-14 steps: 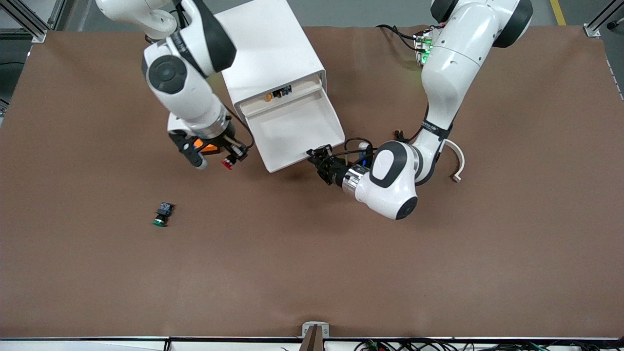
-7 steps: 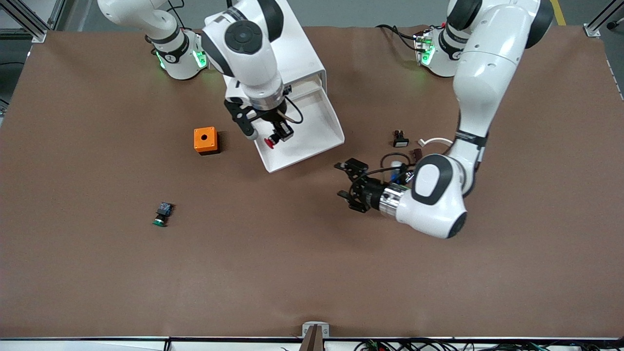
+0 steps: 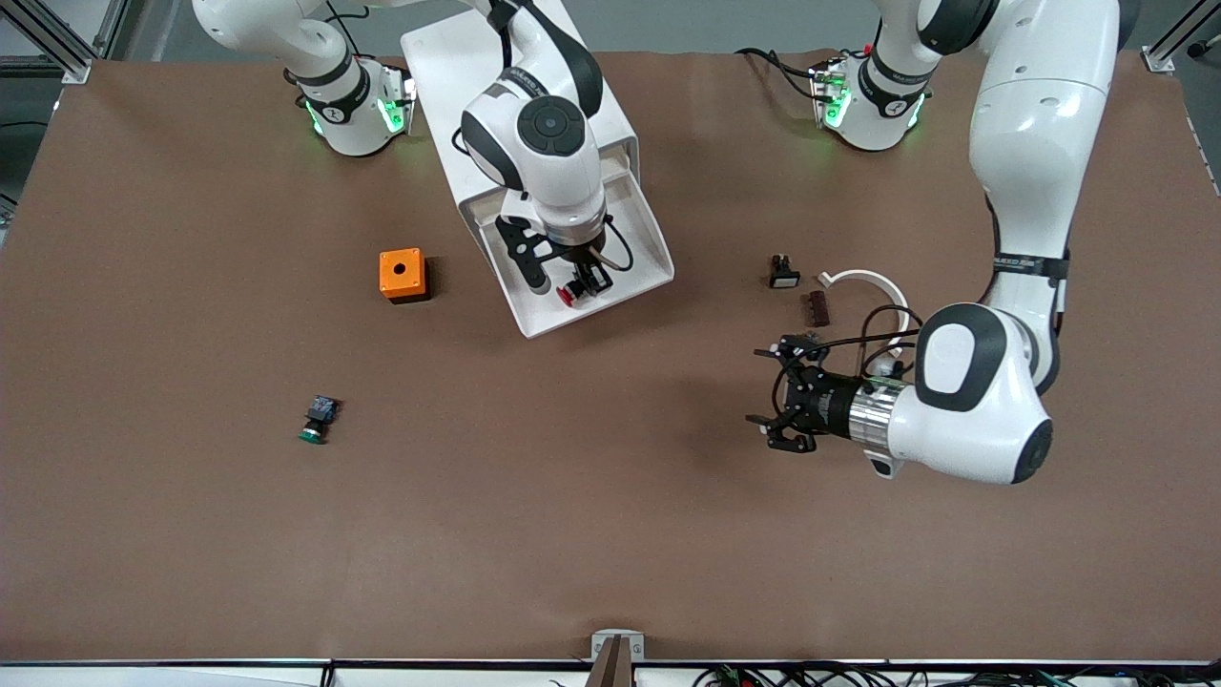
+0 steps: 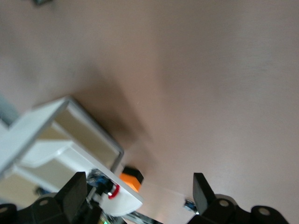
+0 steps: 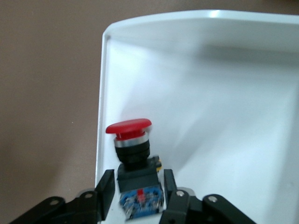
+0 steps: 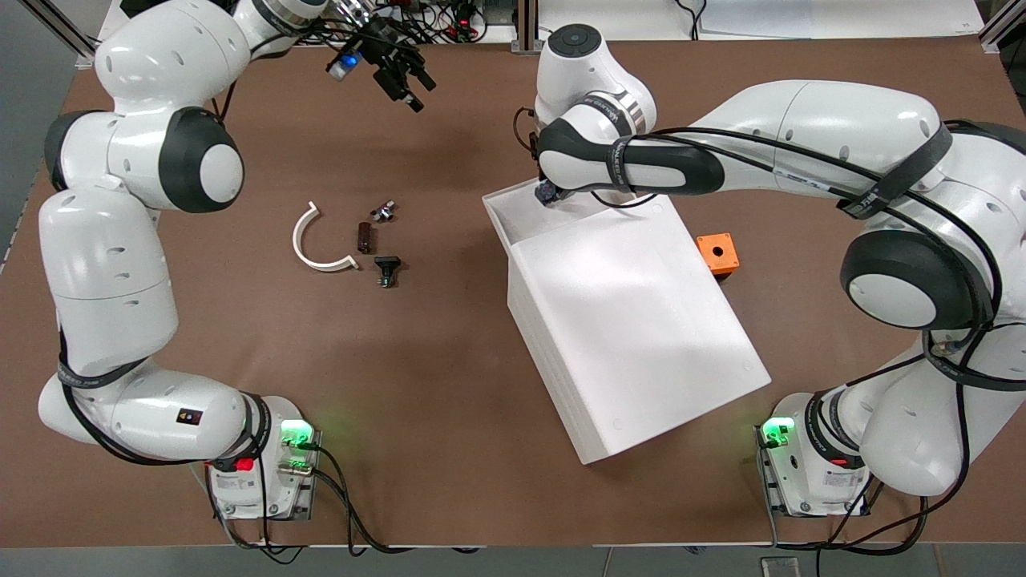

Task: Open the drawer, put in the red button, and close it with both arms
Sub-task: 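Carry the red button over the open drawer while the left gripper draws back, then lower the red button into the drawer and open the right gripper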

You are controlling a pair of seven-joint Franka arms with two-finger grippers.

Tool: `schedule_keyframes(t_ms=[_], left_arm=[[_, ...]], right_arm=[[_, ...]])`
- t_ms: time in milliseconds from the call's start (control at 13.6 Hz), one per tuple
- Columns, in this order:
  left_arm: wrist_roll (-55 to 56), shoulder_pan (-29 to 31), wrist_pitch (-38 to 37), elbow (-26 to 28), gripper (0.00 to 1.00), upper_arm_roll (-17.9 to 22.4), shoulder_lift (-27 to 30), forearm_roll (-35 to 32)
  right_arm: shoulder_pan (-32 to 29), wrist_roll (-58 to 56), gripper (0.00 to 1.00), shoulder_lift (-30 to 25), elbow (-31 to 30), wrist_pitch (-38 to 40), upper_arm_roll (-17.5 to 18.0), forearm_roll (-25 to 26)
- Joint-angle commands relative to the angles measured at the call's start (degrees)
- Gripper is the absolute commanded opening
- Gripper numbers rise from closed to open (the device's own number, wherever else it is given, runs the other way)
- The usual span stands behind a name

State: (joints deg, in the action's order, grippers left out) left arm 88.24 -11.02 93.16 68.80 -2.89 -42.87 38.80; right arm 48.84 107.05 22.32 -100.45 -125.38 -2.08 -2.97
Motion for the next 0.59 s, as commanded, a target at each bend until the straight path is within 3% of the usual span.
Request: schedule_keyframes(t_ms=[0,147,293,513], left_arm=[[-12.17,-1.28,-0.09,0.02,1.00,0.61,4.28,-8.00],[-17.91,-1.46,-0.35,0.19,1.00,0.08,5.86,-11.89],[-28.15,-2.95,-0.26,0.46,1.00,-0.01,6.92,-20.03],[-40.84,-4.53,-0.17,0.89,1.00,0.08,8.24,-25.16]], right_arm=[[0.12,-1.21,1.00,0.35,2.63,1.89,-0.64,0.86],[-1.10,-6.91,1.00,0.44,6.91,8.02,-0.82,0.33],[-4.43,-13.76,1.00,0.35,11.75,15.13,-0.73,-0.02],[-9.97,-30.08,1.00,-0.78,14.32,22.97,-0.91,0.15]])
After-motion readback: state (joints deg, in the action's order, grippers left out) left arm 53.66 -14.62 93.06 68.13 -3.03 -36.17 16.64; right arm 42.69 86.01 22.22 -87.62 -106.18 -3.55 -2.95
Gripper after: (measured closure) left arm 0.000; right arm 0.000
